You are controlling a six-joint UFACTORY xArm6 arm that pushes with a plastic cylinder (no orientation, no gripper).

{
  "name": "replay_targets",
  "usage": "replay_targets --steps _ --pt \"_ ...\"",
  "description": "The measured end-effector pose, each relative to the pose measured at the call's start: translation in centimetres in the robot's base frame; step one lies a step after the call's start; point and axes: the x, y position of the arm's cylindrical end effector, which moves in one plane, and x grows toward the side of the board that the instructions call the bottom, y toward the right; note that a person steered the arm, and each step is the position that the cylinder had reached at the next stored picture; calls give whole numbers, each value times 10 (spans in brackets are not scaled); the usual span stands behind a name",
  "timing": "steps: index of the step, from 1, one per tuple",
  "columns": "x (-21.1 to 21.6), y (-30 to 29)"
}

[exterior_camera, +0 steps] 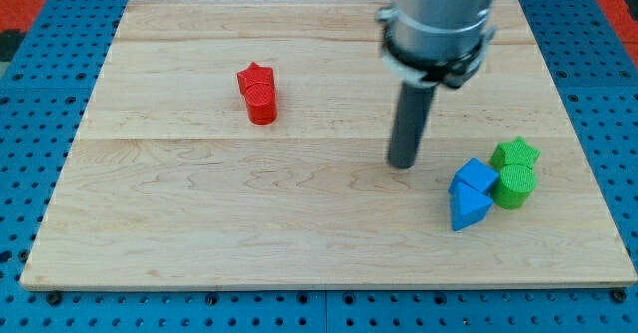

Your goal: Slide the green blocks towards the center right

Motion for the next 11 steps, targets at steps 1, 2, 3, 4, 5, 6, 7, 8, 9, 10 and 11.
replay_targets --steps 1,2,3,4,5,6,7,8,9,10,11 --pt "106 -19" --pt "124 60" --pt "102 138" --pt "64 136" --pt "38 123" --pt "22 116" --pt "22 141" --pt "10 157" --pt "8 164" --pt "8 170" --pt "0 185"
